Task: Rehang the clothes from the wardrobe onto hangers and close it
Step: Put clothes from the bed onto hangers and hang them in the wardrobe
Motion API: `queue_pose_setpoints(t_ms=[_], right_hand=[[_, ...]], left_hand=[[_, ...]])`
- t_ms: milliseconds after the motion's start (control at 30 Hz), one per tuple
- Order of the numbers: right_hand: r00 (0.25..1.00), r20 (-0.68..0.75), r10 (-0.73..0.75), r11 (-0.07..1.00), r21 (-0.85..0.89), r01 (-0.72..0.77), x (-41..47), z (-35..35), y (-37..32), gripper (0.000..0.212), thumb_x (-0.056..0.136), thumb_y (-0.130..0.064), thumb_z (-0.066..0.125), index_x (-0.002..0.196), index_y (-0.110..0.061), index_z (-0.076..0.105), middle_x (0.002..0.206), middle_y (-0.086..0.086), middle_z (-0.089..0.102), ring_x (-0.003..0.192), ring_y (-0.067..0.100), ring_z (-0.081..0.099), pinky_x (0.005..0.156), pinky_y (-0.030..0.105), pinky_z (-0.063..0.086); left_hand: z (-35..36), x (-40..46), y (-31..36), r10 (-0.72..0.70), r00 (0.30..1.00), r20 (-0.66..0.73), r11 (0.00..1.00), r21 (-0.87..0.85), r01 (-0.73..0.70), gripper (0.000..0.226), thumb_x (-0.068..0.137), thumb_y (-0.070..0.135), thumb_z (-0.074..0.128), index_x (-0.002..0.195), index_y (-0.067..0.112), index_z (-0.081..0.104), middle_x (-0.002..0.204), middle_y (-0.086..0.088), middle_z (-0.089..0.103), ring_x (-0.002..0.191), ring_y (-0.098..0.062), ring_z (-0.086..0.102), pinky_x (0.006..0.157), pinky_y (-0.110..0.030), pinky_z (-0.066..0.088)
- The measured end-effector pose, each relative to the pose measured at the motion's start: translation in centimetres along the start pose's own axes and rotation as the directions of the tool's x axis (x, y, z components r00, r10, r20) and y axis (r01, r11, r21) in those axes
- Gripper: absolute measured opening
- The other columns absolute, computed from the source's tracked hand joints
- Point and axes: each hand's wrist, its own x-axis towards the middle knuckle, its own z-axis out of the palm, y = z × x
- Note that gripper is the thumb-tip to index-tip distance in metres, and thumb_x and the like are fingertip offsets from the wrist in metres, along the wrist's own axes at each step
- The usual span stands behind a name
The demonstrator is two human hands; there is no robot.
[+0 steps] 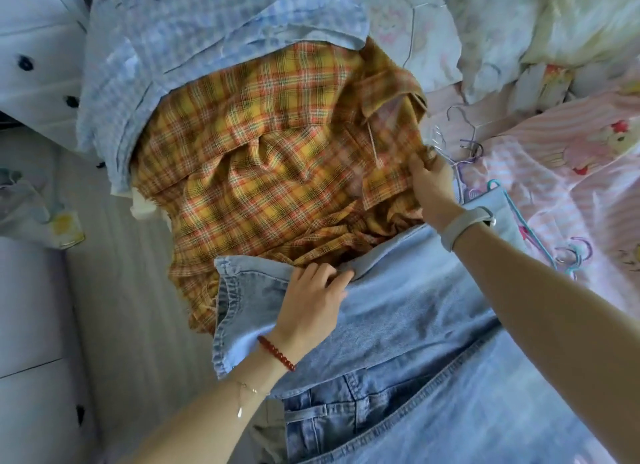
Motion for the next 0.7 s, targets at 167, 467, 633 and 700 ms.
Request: queue_pose_setpoints(t_ms=[167,467,633,700], right_hand=[[0.953,0.03,-0.303,0.948,0.108,0.298,-8.3,-0.4,-3.3,0.024,0.097,-0.019,0.04,0.073,-0.019,0.042,0.062,-0.007,0.04,0.055,0.004,0.037,0.05,0.012,0.031],[0.815,0.196,-0.546,0.838,0.138,0.528,-19.4,-7.8,-3.8,0.025,0.096,-0.014,0.044,0.074,-0.027,0.041,0.058,0.003,0.039,0.054,0.012,0.035,0.053,0.037,0.031],[0.604,0.173,-0.778,0.622,0.081,0.778,-23.1,-11.6,-10.1,0.017,0.089,-0.023,0.044,0.081,-0.014,0.056,0.054,-0.012,0.039,0.047,0.007,0.038,0.05,0.023,0.028],[0.513,0.135,-0.848,0.52,0.025,0.854,-24.4,-13.0,-12.0,0.025,0.087,-0.022,0.045,0.091,-0.003,0.061,0.057,0.0,0.05,0.05,0.016,0.042,0.052,0.029,0.031]], left_hand=[[-1.9,-2.0,1.5,-0.128,0.982,0.138,0.987,-0.084,0.14,0.033,0.088,0.021,0.059,0.12,0.016,0.06,0.1,-0.003,0.059,0.09,-0.022,0.057,0.082,-0.034,0.043],[-16.3,1.0,2.1,-0.154,0.767,-0.622,0.982,-0.011,0.188,0.052,0.091,0.023,0.049,0.137,0.003,0.036,0.14,-0.024,0.035,0.13,-0.034,0.031,0.109,-0.044,0.026],[-26.3,-0.2,5.3,0.003,0.772,-0.636,0.909,0.323,0.262,0.046,0.092,0.027,0.042,0.137,0.015,0.043,0.141,-0.012,0.043,0.136,-0.038,0.026,0.107,-0.061,0.014],[-29.0,-2.3,7.0,-0.035,0.775,-0.631,0.897,0.322,0.303,0.035,0.091,0.025,0.046,0.122,0.012,0.057,0.12,-0.011,0.061,0.126,-0.033,0.043,0.106,-0.058,0.016]])
